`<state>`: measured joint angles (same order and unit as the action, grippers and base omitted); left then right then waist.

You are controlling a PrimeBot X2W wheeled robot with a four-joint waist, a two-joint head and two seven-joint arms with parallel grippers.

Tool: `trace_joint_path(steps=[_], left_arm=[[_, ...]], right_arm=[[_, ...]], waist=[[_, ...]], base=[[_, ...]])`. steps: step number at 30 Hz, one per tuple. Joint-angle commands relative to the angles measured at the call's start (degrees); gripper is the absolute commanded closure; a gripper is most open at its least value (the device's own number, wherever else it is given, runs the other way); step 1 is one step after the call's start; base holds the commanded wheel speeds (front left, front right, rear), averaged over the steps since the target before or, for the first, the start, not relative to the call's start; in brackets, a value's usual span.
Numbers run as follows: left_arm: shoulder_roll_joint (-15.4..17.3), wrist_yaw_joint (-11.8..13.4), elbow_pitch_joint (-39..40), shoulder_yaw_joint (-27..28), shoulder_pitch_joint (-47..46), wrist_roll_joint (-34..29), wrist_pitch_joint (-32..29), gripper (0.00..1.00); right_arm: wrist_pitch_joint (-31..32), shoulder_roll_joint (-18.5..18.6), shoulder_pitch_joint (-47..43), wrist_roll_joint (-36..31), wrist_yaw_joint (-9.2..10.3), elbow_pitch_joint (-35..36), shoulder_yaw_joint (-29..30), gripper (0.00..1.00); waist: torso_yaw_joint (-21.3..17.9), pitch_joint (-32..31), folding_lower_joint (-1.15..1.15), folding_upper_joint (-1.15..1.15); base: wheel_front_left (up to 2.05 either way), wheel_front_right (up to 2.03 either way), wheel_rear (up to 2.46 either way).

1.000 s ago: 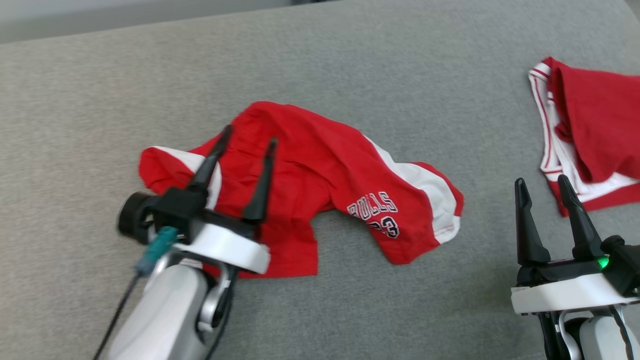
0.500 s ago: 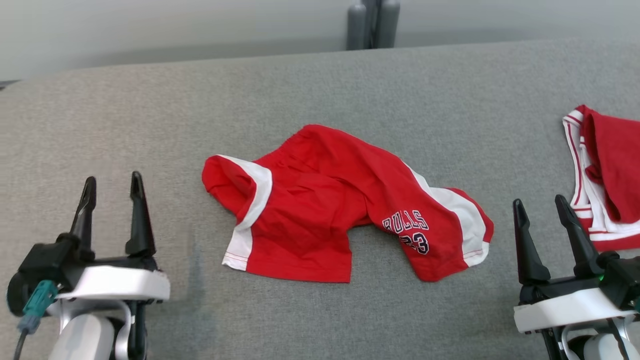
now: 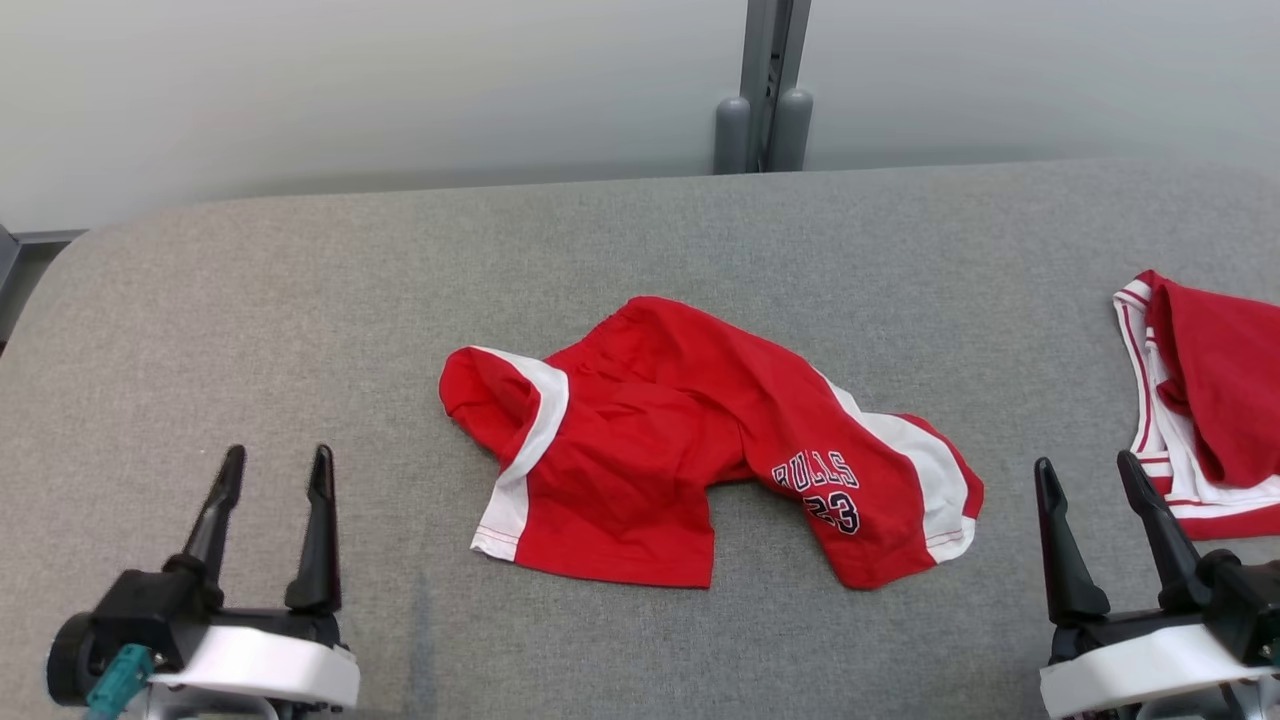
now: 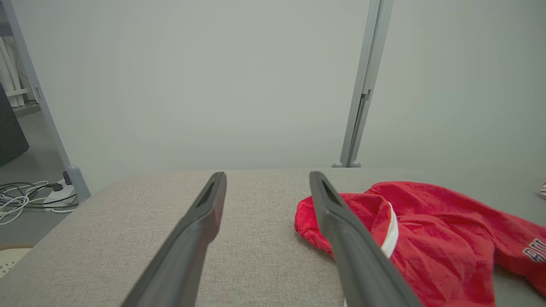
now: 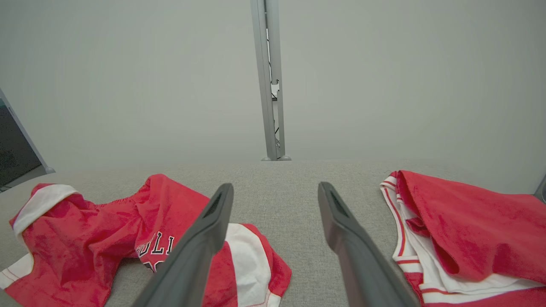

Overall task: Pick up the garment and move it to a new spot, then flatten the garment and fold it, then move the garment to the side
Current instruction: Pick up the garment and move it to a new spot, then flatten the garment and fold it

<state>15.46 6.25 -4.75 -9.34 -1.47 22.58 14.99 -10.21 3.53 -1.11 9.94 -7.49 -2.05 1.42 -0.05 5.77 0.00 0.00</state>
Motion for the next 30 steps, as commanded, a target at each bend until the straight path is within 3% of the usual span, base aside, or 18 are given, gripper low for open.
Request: trace_joint_path(steps=[1,30], left_arm=[[0.34,-0.23,0.46,-0.43,0.83,-0.81,0.16,0.0],[0.13,1.15,2.52,-2.63,4.46,0.31,-1.72,0.0]], right_arm=[[0.18,0.27,-0.73,-0.38,-0.01,0.39,0.27,0.0],[2.41,-0.12,-3.78,-1.41,-0.01,3.92,0.9,0.0]], waist=[[0.04,-0.79,0.0,0.0],[0.65,-3.79,0.0,0.0]], base=[[0.0,0.0,0.0],[0.0,0.0,0.0]])
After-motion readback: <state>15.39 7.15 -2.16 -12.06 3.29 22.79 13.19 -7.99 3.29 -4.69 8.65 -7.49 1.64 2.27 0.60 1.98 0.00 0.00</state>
